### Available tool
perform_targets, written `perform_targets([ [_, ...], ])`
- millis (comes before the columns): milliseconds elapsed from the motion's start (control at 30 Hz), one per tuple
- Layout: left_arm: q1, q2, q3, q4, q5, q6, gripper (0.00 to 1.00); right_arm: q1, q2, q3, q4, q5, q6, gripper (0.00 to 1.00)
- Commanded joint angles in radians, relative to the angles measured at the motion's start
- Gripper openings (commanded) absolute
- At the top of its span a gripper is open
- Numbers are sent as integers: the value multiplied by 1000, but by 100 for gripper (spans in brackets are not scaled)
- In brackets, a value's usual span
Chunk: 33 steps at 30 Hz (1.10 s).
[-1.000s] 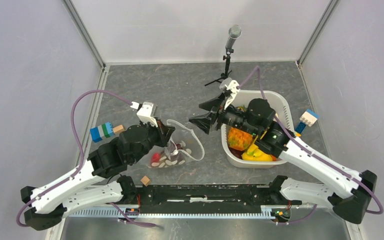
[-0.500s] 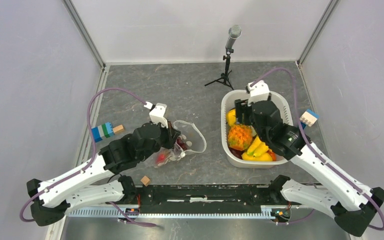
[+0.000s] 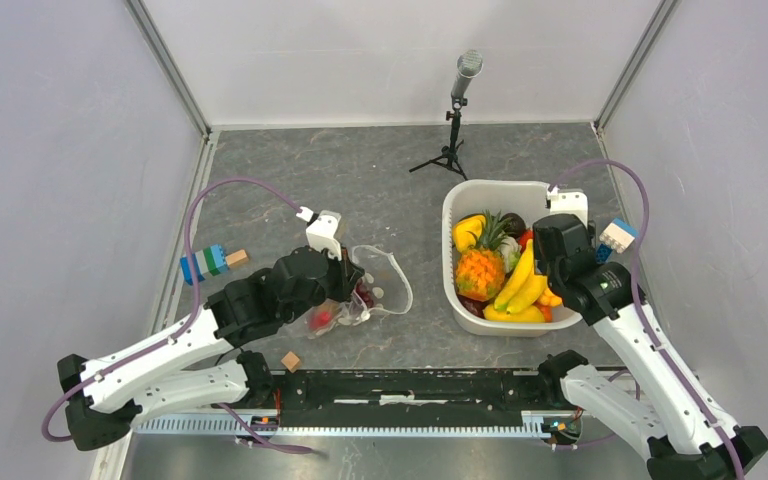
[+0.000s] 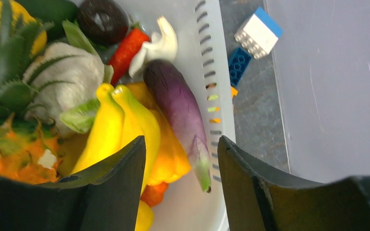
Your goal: Place the food in the zip-top bag and seal the zipper
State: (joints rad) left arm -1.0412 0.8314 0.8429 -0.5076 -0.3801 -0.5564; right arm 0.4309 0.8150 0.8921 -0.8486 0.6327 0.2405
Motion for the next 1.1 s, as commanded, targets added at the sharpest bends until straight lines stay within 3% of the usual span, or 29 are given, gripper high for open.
perform_targets([
  [0, -1, -8, -7, 30, 11, -2, 2, -7, -14, 19, -115, 29, 41, 60],
  [333, -2, -21, -9, 31, 21, 16, 2, -23, 14, -2, -129, 27, 33, 56],
  [600, -2, -68, -27, 21, 8, 11, 2, -141, 65, -34, -69, -93, -33, 53],
  [833, -1, -62, -18, 15, 6, 34, 2, -256, 86, -92, 3, -235, -66, 46],
  [933, 0, -59, -14, 9, 7, 37, 2, -256, 90, -93, 13, -252, -69, 36],
  [1067, 0, -60, -21, 10, 3, 31, 2, -256, 71, -86, 8, -245, -70, 38],
])
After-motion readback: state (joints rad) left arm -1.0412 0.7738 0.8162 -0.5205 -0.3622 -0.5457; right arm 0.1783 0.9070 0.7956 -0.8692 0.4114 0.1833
